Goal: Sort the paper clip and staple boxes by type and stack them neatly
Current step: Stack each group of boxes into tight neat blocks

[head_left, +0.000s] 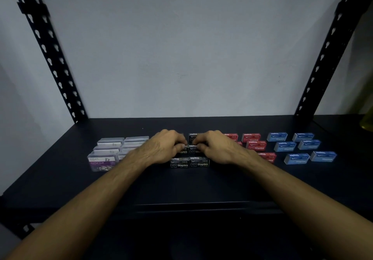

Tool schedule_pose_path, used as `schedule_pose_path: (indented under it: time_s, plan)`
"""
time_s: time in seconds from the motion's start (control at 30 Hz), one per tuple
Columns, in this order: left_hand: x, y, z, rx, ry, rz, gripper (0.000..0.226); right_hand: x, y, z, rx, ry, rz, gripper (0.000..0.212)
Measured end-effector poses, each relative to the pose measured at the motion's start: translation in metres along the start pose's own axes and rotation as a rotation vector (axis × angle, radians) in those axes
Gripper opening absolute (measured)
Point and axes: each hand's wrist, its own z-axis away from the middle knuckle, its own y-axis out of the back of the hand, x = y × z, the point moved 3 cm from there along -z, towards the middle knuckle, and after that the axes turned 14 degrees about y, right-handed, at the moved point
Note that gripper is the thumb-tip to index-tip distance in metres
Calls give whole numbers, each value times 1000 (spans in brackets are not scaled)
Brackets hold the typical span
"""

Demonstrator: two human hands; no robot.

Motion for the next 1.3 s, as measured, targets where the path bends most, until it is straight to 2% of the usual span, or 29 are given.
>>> schedule_pose_path:
  time_s: [0.63, 0.7, 0.8, 0.87, 1.0, 1.3]
  plan:
    - [3, 10, 21, -121, -52, 26, 23, -6, 3, 16, -66, -2, -102, 26]
    - [2, 10, 23, -162, -39, 50, 25, -8, 3, 18, -95, -10, -112, 34]
    - [0, 8, 24, -219, -21, 7, 42, -9, 1, 20, -134, -13, -79, 44]
    - [0, 6, 23, -213, -37, -43, 45, -9, -1, 19, -127, 4, -47, 37]
    - [1, 4, 22, -167, -45, -51, 34, -7, -5, 18, -109, 14, -32, 28]
    - [1, 4, 20, -151, -41, -54, 35, -6, -5, 17, -96, 9, -21, 31]
